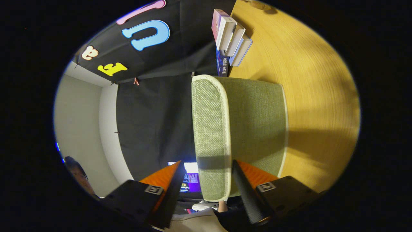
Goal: Open the storage box then place both shoes into the box .Put the left shoe in first, then the right shoe, with the right side of both shoes facing outward in a uniform manner.
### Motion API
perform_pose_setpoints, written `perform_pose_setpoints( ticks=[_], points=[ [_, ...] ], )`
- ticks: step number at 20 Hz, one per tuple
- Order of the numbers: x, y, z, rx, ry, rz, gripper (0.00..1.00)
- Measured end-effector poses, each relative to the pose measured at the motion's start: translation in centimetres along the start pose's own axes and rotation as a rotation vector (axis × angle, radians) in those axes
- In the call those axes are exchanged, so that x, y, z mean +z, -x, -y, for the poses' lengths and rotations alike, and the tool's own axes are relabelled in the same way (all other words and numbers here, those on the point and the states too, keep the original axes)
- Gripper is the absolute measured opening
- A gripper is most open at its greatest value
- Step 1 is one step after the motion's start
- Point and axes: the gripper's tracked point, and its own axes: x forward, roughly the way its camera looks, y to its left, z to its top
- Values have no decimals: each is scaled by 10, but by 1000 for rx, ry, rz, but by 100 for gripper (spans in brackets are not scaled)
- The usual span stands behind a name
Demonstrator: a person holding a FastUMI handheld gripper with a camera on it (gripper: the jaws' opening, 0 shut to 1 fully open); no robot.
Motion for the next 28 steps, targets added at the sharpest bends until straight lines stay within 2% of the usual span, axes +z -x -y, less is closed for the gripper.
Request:
perform_pose_setpoints(
  ticks=[1, 2, 4, 6, 9, 12, 18, 24, 28],
  points=[
    [3, 4, -2, 21, -21, -8, 70],
    [5, 3, 3, 7, -27, -5, 70],
    [7, 6, 7, 5, -39, -6, 45],
    [4, 11, 6, 8, -24, -2, 35],
    [1, 17, -5, 41, 20, -5, 10],
    [-1, 22, -19, 44, 41, 9, 5],
    [-3, 7, -90, 92, 142, 45, 5],
    [-5, -47, -159, 105, 274, 65, 6],
    [-11, -94, -190, 102, 295, 69, 7]
  ],
)
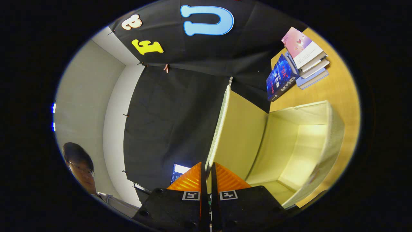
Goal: Open the storage box then place both shoes into the box .Put the left shoe in first, then the right shoe, with the right side of both shoes facing outward in a uniform manner.
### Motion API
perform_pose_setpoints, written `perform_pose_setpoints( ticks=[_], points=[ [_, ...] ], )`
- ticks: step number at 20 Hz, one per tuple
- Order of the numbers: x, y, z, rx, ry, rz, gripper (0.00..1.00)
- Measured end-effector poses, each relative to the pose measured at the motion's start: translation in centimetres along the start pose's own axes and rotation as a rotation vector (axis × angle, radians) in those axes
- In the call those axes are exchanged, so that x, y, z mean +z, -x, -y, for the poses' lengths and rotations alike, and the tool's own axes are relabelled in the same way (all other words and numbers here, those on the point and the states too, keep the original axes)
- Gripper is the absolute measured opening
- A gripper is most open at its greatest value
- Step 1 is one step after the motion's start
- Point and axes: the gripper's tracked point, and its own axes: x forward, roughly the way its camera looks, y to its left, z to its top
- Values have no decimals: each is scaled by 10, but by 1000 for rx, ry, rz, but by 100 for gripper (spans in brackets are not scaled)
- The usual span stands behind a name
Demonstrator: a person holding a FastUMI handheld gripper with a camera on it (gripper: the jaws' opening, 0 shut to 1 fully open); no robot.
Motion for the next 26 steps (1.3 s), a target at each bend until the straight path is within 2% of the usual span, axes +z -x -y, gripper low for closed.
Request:
perform_pose_setpoints(
  ticks=[7, 9, 10, 13, 14, 17, 18, 20, 26],
  points=[
    [-20, -75, -6, -57, 24, -19, 9],
    [-21, -85, -3, -80, 45, -29, 13],
    [-25, -89, 0, -86, 47, -37, 18],
    [-34, -93, 7, -114, 52, -61, 61],
    [-33, -94, 10, -128, 59, -58, 70],
    [-28, -90, 16, -164, 61, -32, 91],
    [-26, -86, 18, -181, 62, -25, 91],
    [-23, -73, 33, -257, 74, -21, 92],
    [-21, 13, 82, -613, 178, -40, 92]
  ],
)
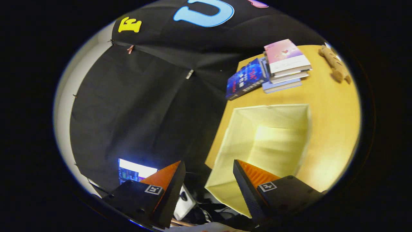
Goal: Open the storage box then place both shoes into the box .Put the left shoe in first, then the right shoe, with the right side of both shoes facing outward in a uniform manner.
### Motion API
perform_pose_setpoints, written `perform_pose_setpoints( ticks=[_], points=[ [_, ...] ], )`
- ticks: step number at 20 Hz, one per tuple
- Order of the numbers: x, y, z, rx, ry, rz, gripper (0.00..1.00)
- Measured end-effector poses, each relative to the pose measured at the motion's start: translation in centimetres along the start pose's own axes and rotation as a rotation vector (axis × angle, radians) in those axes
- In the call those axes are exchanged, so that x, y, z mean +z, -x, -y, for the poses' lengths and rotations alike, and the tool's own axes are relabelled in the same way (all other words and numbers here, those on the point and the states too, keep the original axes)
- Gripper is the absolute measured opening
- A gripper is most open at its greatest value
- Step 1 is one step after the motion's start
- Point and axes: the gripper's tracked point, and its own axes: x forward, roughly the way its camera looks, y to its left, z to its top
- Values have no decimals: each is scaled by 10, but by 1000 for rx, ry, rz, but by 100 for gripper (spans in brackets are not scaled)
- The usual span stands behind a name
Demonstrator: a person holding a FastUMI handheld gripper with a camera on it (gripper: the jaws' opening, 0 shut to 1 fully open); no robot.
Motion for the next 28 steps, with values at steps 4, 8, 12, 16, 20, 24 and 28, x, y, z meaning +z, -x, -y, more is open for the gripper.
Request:
perform_pose_setpoints(
  ticks=[4, 8, 12, 16, 20, 24, 28],
  points=[
    [-4, 53, 66, -210, 33, -2, 92],
    [-11, 111, 136, -399, -8, -16, 91],
    [-13, 172, 215, -606, -111, -4, 87],
    [-38, 203, 281, -750, -173, -61, 78],
    [-57, 211, 328, -824, -206, -119, 68],
    [-62, 209, 362, -880, -205, -163, 61],
    [-65, 197, 376, -873, -201, -203, 53]
  ],
)
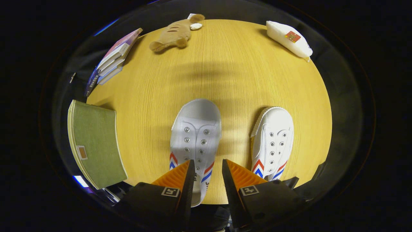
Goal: Open the storage box then place both shoes into the box .Put the left shoe in first, then the right shoe, with the right side of both shoes facing outward in a uniform manner.
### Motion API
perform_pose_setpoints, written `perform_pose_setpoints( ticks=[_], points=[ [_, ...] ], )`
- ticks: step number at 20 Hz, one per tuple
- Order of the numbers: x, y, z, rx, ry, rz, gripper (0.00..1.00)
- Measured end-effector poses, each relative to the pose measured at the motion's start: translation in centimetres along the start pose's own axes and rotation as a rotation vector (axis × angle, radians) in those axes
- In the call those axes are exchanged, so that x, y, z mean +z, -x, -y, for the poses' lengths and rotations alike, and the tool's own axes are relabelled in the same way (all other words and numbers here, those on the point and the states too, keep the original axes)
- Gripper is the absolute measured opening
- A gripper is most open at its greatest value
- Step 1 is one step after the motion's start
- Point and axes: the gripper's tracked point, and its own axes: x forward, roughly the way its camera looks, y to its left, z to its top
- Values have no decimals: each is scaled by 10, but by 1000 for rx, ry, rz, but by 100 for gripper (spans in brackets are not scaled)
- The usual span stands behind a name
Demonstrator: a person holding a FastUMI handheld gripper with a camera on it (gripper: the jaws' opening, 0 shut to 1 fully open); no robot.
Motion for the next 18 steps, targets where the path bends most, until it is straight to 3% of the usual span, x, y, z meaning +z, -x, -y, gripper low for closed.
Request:
perform_pose_setpoints(
  ticks=[6, 8, 9, 11, 14, 15, 18],
  points=[
    [-2, -23, 0, -32, 14, -35, 47],
    [-2, -24, 7, -61, 42, -37, 36],
    [-2, -22, 5, -48, 50, -30, 20],
    [0, -18, 3, -5, 62, -17, 10],
    [0, -8, -3, 65, 24, 1, 10],
    [-1, -5, -3, 77, 18, 0, 6],
    [-8, 1, 0, 67, 39, 13, 6]
  ],
)
